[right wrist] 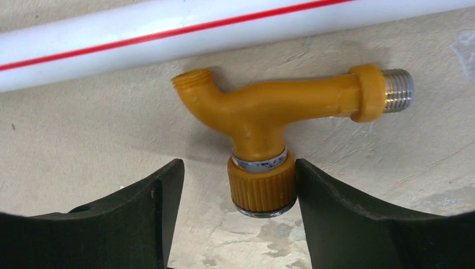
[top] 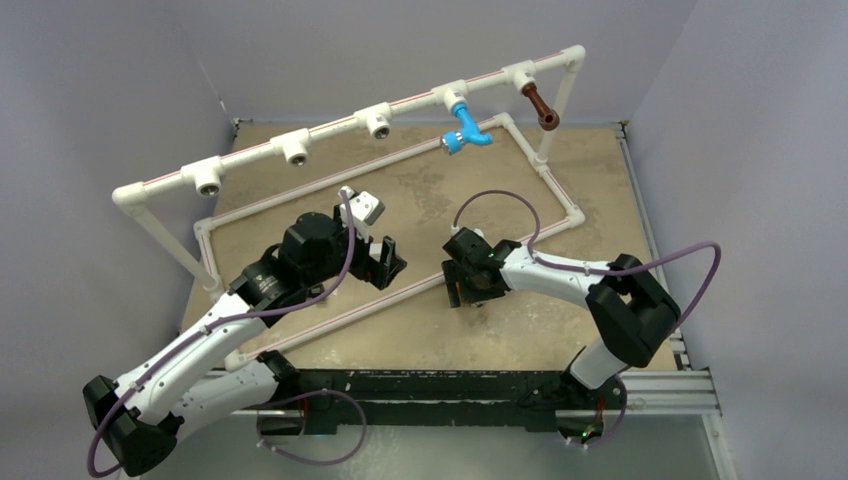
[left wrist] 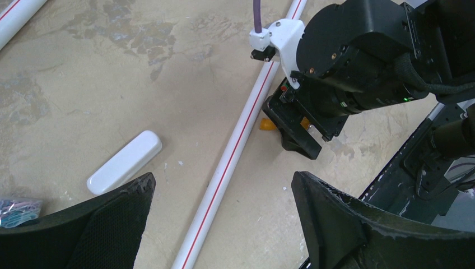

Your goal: Install the water faucets

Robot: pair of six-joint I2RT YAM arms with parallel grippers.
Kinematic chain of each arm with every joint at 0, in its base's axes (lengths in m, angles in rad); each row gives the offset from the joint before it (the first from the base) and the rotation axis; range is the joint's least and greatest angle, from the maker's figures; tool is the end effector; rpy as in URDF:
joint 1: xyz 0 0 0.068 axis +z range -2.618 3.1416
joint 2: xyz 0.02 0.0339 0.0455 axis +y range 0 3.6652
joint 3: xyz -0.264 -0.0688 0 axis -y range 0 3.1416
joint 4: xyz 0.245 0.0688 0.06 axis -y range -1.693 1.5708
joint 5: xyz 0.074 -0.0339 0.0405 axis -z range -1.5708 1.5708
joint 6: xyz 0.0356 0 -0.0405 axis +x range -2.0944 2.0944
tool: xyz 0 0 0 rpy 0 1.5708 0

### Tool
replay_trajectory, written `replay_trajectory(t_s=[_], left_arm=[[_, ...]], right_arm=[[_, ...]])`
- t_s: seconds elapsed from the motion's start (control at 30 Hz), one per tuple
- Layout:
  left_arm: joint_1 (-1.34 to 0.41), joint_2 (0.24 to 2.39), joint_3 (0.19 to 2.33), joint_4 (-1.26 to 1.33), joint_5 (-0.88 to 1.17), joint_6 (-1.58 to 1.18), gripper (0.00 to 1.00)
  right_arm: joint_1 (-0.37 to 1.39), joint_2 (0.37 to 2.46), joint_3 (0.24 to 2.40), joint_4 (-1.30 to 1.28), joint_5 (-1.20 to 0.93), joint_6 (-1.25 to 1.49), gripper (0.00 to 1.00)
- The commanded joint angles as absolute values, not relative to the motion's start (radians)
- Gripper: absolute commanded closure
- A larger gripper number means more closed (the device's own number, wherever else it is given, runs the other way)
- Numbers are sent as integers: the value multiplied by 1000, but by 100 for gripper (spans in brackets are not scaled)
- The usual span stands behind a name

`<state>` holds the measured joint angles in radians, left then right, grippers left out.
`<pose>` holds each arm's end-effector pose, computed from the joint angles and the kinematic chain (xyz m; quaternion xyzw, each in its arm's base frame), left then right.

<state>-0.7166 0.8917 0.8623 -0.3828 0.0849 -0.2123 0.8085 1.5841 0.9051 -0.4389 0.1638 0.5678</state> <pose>0.1497 -0.1344 0.3278 0.2311 0.8039 -0.2767 0.4731 0.2111 0.2127 0.1722 -0.0984 0.9664 0.0805 0.2235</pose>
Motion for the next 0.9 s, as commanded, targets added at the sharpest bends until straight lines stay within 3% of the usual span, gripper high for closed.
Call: replay_trajectory(t_s=[0.0,0.3,0.47,0.73,0.87], left_arm=[[-723,876,905,-360,87,-187,9],[-723,870,905,-360,78,-189,9],[-723,868,904,-362,72,-190,9],[-723,869,904,-364,25,-200,9],[-721,872,903,-372,-52,-212,9]], right_arm=[[835,1586,934,-470,176,571,29],[856,1591,933,-476,217,586,42],[861,1582,922,-480,250,597,60],[866,1508,881,-439,258,606,98],[871,1409,864,-402,239,595,100]])
